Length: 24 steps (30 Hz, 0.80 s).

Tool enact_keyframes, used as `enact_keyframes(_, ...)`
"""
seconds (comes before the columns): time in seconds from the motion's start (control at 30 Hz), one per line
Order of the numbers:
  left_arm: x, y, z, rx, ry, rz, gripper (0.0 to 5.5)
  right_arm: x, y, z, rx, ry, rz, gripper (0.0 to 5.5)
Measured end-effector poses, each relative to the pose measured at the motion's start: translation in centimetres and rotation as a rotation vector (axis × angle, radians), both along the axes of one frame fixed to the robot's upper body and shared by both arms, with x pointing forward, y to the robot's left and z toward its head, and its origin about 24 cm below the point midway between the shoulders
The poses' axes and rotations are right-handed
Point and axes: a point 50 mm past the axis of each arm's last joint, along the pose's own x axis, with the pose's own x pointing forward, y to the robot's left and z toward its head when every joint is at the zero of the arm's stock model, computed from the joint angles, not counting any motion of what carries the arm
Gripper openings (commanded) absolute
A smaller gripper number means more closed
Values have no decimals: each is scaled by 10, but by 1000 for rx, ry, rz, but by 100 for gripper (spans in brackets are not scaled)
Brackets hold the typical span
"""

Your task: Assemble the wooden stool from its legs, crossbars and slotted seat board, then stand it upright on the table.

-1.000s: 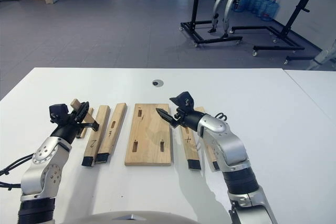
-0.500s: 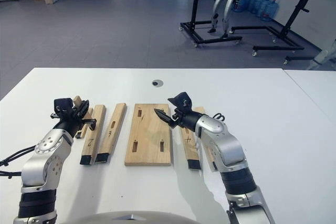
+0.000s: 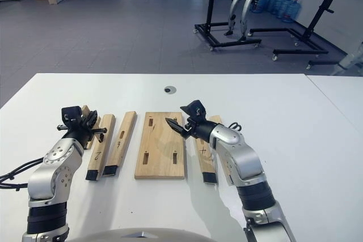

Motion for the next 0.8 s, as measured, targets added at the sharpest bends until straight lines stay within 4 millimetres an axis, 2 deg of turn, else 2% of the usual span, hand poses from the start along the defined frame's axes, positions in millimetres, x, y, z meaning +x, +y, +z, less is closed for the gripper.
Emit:
enact_keyframes(0.17, -12, 6, -11, 80, -102, 21, 39, 0, 0, 0, 1, -1, -4, 379)
enact_keyframes(0.37, -19, 13, -31, -20, -176, 9, 39, -1, 1, -2, -12, 2, -5, 379)
enact_keyframes(0.63, -21, 14, -39, -39, -214, -6, 39, -1, 0, -2, -15, 1, -5, 379)
enact_keyframes(0.67, -21, 14, -39, -36, -215, -8, 75, -1, 0, -2, -15, 1, -5, 379)
enact_keyframes(0.7, -21, 13, -39, -29, -214, -10, 81, -1, 0, -2, -15, 1, -5, 379)
enact_keyframes(0.77, -34, 11, -69, -55, -66, -2, 110, -1, 0, -3, -16, 3, -8, 379)
enact_keyframes(0.8, -33, 10, -68, -55, -69, -11, 123, -2, 0, -4, -16, 6, -8, 379)
